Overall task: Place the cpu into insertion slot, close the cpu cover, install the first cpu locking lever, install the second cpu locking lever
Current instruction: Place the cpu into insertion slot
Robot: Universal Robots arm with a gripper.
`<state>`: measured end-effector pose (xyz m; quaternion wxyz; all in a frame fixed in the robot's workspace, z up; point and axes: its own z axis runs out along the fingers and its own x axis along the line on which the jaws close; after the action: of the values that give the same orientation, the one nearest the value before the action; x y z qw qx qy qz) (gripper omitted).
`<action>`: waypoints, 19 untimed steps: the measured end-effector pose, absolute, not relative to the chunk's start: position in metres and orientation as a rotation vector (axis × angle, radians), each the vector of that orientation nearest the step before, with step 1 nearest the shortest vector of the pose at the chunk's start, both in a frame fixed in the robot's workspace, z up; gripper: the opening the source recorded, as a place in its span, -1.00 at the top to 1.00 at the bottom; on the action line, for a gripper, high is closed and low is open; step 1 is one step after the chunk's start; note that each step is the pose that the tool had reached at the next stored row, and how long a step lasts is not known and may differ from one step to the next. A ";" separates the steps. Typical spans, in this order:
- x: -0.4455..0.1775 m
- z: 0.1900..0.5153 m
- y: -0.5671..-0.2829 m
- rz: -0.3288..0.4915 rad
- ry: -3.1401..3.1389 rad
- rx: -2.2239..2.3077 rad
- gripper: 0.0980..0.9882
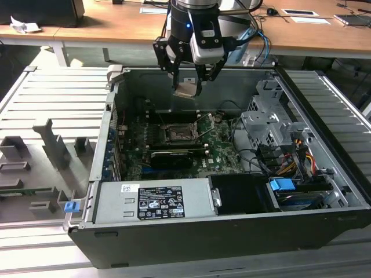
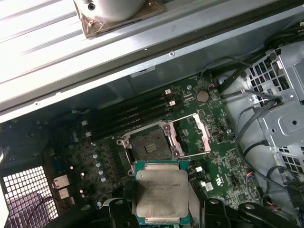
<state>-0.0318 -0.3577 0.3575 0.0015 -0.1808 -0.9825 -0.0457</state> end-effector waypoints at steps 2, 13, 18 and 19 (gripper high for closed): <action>-0.032 0.357 -0.358 -0.143 -3.082 -0.578 0.04; -0.032 0.357 -0.358 -0.144 -3.067 -0.667 0.04; -0.032 0.357 -0.358 -0.144 -3.062 -0.691 0.04; -0.032 0.357 -0.358 -0.144 -3.061 -0.696 0.04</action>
<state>-0.0318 -0.3577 0.3568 -0.0004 -0.2216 -0.9741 -0.0457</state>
